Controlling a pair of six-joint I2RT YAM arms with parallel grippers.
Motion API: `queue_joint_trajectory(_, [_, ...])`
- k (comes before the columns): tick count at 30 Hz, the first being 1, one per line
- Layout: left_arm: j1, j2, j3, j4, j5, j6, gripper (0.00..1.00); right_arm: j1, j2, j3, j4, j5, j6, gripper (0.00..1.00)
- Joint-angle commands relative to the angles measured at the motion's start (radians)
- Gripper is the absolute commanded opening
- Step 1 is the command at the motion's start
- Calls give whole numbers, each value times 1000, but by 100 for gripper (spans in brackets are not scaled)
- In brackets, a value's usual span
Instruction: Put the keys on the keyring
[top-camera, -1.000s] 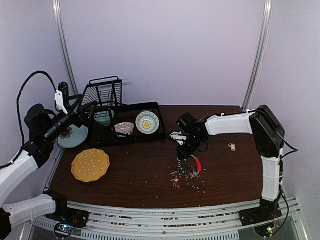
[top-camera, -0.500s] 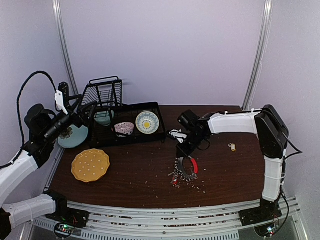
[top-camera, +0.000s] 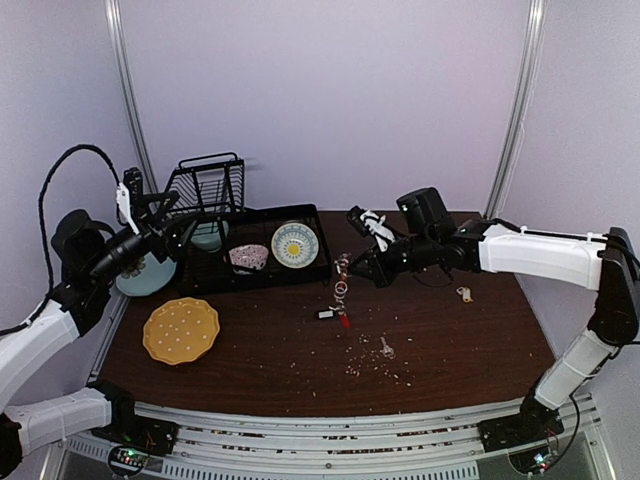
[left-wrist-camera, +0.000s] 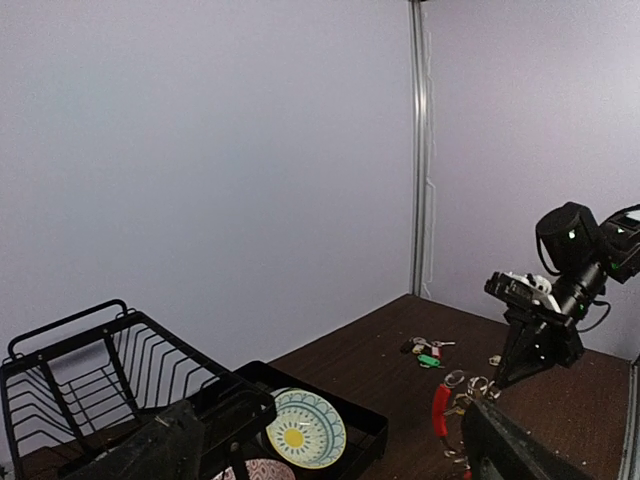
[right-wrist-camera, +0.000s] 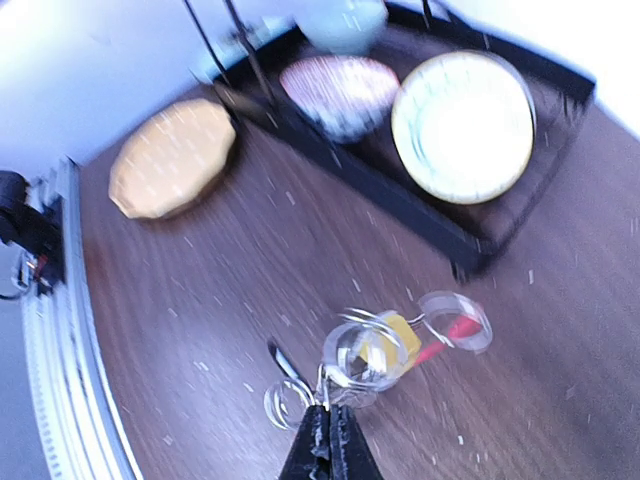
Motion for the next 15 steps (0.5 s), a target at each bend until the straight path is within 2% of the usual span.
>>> queue_joint_trajectory(1, [-29,0,-15,119,189,6,91,46,-89,-66,334,-97,58,0])
queue_joint_trajectory(5, [-128,17,-9,82,253,89,86,112,-137,-153,632,-109,102,0])
queue_joint_trajectory(8, [-216,56,30,-6,285,148,76,163,-132,-169,804,-116,137,0])
queue_joint_trajectory(11, [-266,94,74,-50,345,153,58,177,-95,-134,896,-169,218,0])
queue_joint_trajectory(13, [-294,109,86,-49,379,141,39,180,-70,-90,874,-198,260,0])
queue_joint_trajectory(15, [-325,122,91,-49,398,137,30,185,-54,-69,868,-217,279,0])
